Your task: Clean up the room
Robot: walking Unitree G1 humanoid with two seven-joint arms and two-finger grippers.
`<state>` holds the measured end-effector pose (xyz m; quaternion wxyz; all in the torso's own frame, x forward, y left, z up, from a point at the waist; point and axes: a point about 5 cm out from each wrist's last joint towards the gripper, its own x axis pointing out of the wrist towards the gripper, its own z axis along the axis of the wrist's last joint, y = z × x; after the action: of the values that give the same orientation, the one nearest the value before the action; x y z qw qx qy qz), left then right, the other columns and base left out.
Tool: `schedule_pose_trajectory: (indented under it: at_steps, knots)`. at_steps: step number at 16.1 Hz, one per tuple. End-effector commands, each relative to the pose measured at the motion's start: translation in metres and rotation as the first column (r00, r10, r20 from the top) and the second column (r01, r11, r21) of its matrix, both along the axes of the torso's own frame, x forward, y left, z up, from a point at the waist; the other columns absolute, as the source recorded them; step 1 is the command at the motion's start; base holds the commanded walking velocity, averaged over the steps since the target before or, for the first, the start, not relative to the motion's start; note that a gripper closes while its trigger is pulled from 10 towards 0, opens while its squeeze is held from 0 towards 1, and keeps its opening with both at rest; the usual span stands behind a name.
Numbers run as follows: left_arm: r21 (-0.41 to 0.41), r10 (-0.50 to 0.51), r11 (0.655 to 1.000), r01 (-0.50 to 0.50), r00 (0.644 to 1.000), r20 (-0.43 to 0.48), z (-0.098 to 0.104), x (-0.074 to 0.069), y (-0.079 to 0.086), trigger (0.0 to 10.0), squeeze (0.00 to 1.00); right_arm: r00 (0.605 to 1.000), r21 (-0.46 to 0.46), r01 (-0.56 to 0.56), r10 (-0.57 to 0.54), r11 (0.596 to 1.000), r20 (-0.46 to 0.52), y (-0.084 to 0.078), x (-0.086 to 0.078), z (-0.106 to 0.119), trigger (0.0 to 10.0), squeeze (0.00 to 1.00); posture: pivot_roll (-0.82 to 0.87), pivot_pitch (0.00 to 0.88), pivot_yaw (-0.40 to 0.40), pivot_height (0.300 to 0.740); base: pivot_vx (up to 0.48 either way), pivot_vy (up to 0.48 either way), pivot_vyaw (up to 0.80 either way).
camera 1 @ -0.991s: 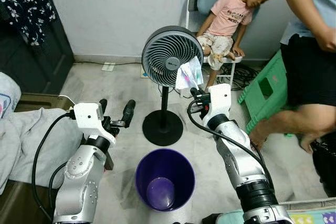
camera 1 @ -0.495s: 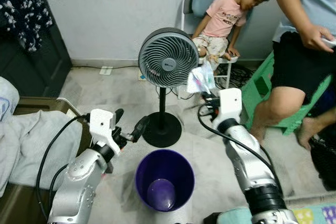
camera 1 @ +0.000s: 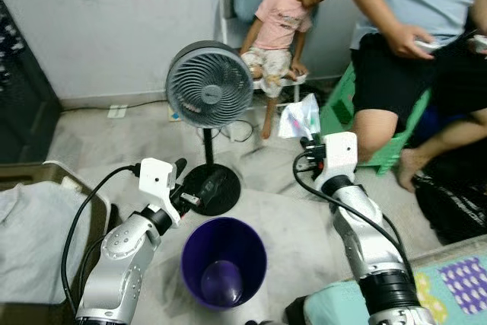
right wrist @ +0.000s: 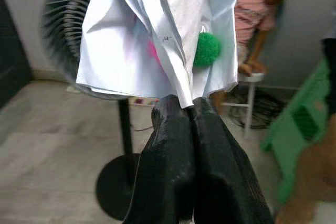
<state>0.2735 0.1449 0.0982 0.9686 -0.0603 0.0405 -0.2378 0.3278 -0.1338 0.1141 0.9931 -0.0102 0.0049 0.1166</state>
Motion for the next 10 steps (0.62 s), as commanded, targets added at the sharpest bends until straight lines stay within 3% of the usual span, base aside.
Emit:
schedule_pose_trajectory:
  at_steps: [1,6,8,10]
  knots:
    - [0.028,0.007,1.0,-0.007,1.0,0.003,-0.001,0.001,0.002,10.0,0.0,1.0,-0.002,-0.005,0.005,1.0,0.007,0.004,0.002,0.001,10.0,0.0,-0.03,0.057,-0.028,0.74,0.0,0.0,0.0]
    - [0.067,0.061,0.996,-0.056,0.996,-0.07,-0.018,-0.003,0.024,10.0,0.0,0.991,0.021,-0.121,0.122,0.992,-0.061,0.048,-0.005,-0.019,10.0,0.0,0.01,0.106,-0.034,0.74,0.0,0.0,0.0]
    - [0.089,0.04,0.996,-0.032,0.995,-0.089,-0.025,-0.003,0.024,10.0,0.0,0.988,0.008,-0.13,0.131,0.991,-0.078,0.051,-0.006,-0.025,10.0,0.0,0.01,0.124,-0.021,0.74,0.0,0.0,0.0]
    - [0.134,-0.006,0.991,0.025,0.99,-0.142,-0.04,0.0,0.022,10.0,0.0,0.99,0.004,-0.081,0.081,0.997,-0.115,0.042,-0.006,-0.034,10.0,0.0,0.0,0.157,0.001,0.74,0.0,0.0,0.0]
